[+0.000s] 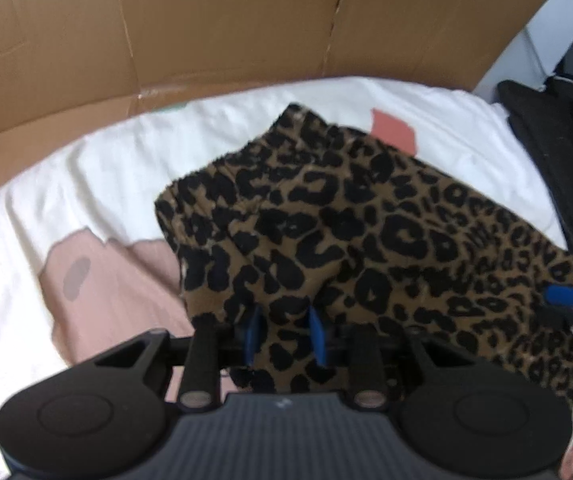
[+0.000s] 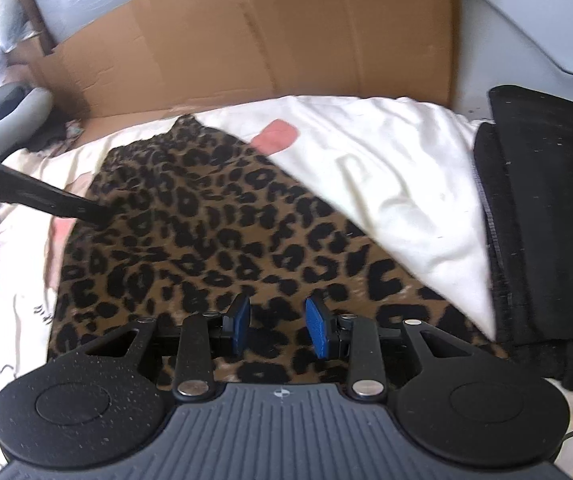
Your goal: Fold clothes
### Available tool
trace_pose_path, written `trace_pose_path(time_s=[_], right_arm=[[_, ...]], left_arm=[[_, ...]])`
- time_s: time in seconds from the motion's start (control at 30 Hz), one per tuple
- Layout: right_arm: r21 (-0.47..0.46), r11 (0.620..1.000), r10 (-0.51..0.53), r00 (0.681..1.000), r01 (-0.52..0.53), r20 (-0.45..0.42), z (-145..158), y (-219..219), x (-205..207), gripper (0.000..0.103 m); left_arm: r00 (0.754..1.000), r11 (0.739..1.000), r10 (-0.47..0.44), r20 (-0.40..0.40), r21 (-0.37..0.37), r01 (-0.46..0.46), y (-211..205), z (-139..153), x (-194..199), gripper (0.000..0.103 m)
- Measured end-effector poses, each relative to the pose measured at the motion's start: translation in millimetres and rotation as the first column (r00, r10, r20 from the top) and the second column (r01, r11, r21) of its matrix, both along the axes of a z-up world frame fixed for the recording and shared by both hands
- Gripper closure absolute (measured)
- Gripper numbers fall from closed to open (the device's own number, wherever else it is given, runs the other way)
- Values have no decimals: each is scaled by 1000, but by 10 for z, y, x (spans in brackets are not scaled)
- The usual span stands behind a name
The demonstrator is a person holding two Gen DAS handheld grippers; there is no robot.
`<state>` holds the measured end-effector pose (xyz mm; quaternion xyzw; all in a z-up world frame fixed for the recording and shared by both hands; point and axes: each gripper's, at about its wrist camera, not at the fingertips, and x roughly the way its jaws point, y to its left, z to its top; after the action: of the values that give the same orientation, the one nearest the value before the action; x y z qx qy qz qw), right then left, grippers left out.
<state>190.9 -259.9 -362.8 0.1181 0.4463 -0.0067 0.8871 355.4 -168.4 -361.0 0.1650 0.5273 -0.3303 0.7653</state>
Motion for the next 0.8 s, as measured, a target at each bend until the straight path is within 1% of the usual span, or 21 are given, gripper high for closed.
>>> trace_pose_path(time_s=[0.07,0.13,0.23,0.37,0.5,0.6,0.67,0.8], right_arm=[[-2,1000,16,1000,-16,-11,-37,58,7,65],[-21,999,31,999,-32,-32,-92,107,21,63],[-58,998,32,997,-37,-74,-177,130,16,63],[-66,998,4,996,-10,-87,-184,73,-63,63],[-52,999,-7,997,3,-80,-137,53,-132,63],[-21,1000,5,998,-6,-57,-72,71,-180,63],[-14,1000,22,999,-22,-45,-29,108,-205,63],[0,998,59,998,-59,-38,16,220,-265,63]], left_arm=[[1000,1000,10,8,6,-10,-27,-91,-8,71],[1000,1000,8,26,8,-9,-49,-122,-24,71],[1000,1000,2,28,10,-2,-45,-50,-49,72],[1000,999,-21,22,-29,22,48,130,-168,72],[998,997,-49,27,-54,51,92,232,-388,72],[998,994,-61,24,-84,63,83,246,-544,72],[997,994,-70,19,-87,72,64,232,-635,72],[999,993,-49,11,-105,50,38,178,-770,72]])
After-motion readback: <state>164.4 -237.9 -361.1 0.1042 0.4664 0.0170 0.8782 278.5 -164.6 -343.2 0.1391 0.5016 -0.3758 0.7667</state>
